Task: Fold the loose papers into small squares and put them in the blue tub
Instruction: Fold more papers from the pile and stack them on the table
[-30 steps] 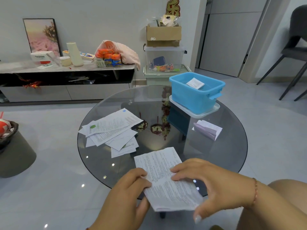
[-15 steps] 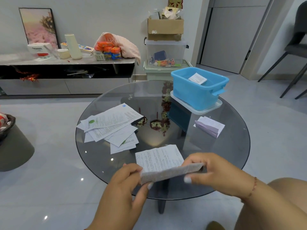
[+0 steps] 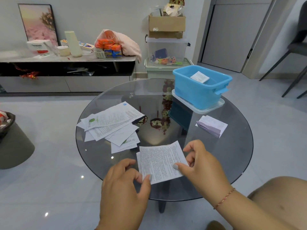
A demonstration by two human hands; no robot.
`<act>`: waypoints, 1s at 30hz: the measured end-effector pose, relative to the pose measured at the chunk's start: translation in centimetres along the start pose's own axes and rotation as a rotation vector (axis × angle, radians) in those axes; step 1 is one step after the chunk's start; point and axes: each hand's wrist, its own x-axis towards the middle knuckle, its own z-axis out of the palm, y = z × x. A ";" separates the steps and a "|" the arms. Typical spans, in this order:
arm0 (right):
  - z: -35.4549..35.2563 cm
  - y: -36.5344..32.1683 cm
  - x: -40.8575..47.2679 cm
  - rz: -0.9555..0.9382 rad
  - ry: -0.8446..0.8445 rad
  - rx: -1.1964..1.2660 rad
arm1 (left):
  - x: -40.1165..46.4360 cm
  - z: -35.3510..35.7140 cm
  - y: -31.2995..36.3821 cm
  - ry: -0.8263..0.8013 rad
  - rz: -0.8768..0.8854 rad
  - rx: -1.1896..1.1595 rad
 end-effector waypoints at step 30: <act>0.1 -0.4 -2.3 -0.854 0.025 -0.388 | 0.6 -1.0 -0.9 -0.089 0.061 -0.102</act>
